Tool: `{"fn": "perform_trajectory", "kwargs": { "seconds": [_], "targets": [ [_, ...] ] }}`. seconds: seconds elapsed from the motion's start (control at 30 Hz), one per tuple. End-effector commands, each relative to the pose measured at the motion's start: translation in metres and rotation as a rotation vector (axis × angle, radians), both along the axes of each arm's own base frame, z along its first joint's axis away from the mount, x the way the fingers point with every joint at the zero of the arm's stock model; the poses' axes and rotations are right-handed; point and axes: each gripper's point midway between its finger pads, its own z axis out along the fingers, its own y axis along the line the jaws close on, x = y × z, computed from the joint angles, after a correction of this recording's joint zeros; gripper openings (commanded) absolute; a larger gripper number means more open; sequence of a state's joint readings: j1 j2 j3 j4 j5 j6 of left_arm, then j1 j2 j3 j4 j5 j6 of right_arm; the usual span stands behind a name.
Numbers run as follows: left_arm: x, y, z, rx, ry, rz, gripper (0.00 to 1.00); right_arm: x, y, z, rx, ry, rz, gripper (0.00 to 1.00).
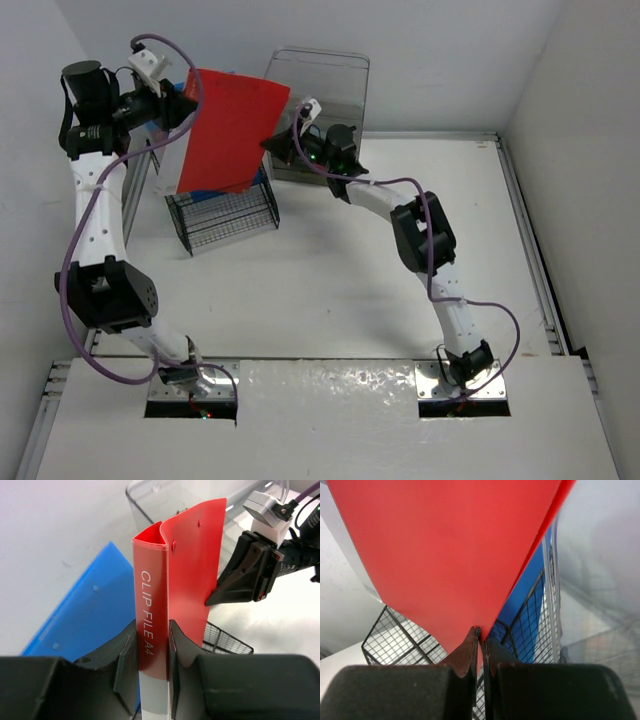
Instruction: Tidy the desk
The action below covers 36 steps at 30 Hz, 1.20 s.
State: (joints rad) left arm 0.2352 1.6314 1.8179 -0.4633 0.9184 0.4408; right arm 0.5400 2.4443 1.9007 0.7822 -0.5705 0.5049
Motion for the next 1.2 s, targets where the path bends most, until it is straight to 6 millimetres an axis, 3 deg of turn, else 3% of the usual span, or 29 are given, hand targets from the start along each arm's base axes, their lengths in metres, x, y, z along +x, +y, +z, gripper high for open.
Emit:
{"fn": "perform_trajectory", "kwargs": {
  "seconds": [0.0,0.23,0.53,1.17],
  "targets": [
    [-0.016,-0.019,0.034,-0.002,-0.104,-0.075,0.01,-0.03,-0.003,0.128,0.1,-0.322,-0.018,0.0],
    [-0.015,-0.024,0.038,-0.055,-0.097,-0.103,0.01,-0.034,-0.003,0.146,0.073,-0.394,-0.044,0.0],
    [-0.014,-0.022,0.003,-0.052,-0.041,-0.101,0.03,-0.036,-0.005,0.153,0.028,-0.428,-0.069,0.0],
    [-0.02,-0.004,-0.021,-0.064,-0.013,-0.074,0.04,-0.048,0.011,0.178,-0.026,-0.549,-0.071,0.0]
  ]
}}
